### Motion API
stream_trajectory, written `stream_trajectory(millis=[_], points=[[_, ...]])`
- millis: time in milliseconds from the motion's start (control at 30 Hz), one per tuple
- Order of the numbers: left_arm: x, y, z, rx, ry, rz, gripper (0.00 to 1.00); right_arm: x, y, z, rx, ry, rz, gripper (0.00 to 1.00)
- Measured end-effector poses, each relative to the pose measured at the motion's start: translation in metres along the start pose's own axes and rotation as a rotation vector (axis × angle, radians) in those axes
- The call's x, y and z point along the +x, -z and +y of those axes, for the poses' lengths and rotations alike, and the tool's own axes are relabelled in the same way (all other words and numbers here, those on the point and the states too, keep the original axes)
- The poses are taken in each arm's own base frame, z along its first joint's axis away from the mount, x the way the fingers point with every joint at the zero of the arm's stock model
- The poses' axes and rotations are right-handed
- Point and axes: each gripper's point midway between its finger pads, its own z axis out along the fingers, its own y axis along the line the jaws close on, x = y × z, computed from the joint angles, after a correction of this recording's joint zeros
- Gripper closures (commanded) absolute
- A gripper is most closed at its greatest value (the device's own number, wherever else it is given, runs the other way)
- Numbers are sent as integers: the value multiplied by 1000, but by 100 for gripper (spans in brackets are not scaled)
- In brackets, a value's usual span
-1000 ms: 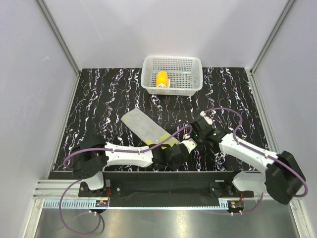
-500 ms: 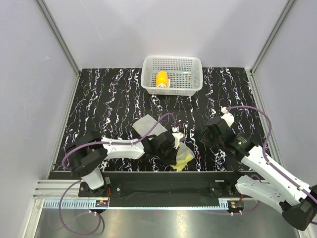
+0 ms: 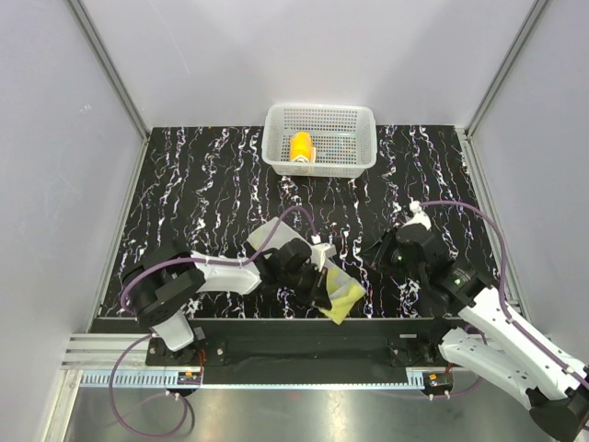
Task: Roll the towels
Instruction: Roll the towel
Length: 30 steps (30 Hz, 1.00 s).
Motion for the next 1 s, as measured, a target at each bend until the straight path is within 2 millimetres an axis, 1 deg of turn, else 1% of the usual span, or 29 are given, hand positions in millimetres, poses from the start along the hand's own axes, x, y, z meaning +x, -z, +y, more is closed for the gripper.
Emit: stream_trajectory(millis=[167, 300, 400, 467, 600, 700, 867, 1000], points=[[-22, 13, 2, 82, 102, -44, 100, 22, 0, 17, -165, 25, 72, 82], [-39, 23, 1, 143, 155, -75, 100, 28, -2, 29, -238, 39, 105, 84], [-47, 27, 2, 184, 194, -85, 100, 31, -7, 35, -260, 46, 125, 84], [-47, 27, 7, 202, 233, -81, 100, 34, -11, 35, -263, 49, 134, 84], [-39, 26, 20, 202, 308, -60, 100, 41, -19, 33, -259, 51, 160, 85], [-35, 28, 27, 194, 336, -58, 100, 48, -27, 27, -245, 50, 177, 85], [-34, 29, 32, 184, 353, -59, 100, 66, -48, 10, -203, 39, 212, 86], [-33, 29, 35, 177, 364, -56, 100, 88, -71, -9, -151, 25, 273, 88]])
